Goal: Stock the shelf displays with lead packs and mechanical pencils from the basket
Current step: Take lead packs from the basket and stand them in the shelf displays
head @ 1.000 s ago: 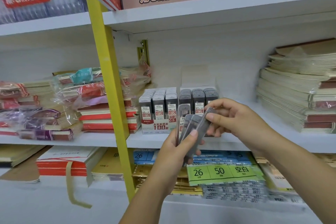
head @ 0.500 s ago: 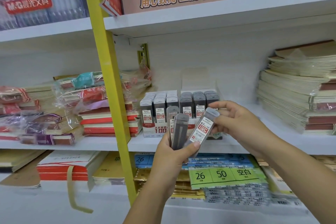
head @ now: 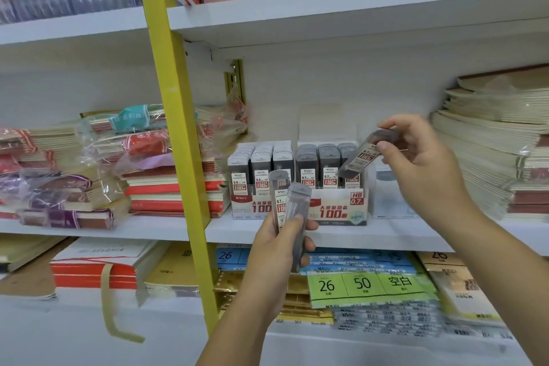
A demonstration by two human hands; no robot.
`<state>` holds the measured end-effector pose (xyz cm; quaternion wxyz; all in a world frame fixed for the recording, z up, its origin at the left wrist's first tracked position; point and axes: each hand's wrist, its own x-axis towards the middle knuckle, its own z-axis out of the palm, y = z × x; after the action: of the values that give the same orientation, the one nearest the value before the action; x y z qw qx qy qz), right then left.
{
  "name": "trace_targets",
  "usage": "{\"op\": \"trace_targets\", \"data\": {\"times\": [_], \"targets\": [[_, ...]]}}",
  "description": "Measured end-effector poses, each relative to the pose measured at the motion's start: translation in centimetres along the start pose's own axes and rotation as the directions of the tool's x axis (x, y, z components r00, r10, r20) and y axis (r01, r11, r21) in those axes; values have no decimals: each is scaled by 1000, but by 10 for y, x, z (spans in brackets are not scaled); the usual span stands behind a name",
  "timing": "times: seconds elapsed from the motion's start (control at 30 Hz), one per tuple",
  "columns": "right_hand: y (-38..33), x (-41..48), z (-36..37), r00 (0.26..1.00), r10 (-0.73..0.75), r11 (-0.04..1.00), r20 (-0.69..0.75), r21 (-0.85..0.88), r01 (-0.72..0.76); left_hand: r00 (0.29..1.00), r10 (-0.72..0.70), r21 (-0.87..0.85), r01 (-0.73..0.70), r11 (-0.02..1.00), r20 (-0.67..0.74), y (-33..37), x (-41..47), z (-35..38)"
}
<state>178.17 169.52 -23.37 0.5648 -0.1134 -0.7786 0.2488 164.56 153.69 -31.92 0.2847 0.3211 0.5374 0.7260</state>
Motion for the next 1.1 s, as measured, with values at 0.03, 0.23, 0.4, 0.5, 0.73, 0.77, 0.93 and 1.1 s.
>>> {"op": "trace_targets", "data": {"times": [0.03, 0.23, 0.4, 0.5, 0.73, 0.77, 0.93, 1.1], "targets": [[4, 1, 3, 1000, -18, 998, 23, -56, 20, 1000, 9, 5, -9, 1000, 0, -1, 1, -1], [20, 7, 13, 991, -93, 972, 95, -206, 111, 999, 41, 19, -42, 999, 12, -3, 3, -5], [25, 13, 19, 994, -89, 974, 69, -203, 101, 998, 58, 24, -58, 998, 20, -6, 4, -6], [27, 14, 18, 994, -105, 978, 19, -181, 106, 997, 69, 28, -70, 997, 23, -6, 5, -8], [36, 12, 26, 994, 12, 937, 105, -349, 25, 997, 74, 27, -74, 997, 14, -8, 8, -10], [39, 11, 27, 991, 36, 920, 127, -392, 17, 997, 75, 26, -75, 997, 18, -7, 8, -10], [39, 8, 22, 979, 78, 863, 190, -504, 29, 997, 70, 22, -71, 997, 24, -7, 7, -10], [14, -1, 14, 979, -112, 899, 169, -403, 172, 996, 76, 14, -76, 997, 43, -2, 1, -9]]}}
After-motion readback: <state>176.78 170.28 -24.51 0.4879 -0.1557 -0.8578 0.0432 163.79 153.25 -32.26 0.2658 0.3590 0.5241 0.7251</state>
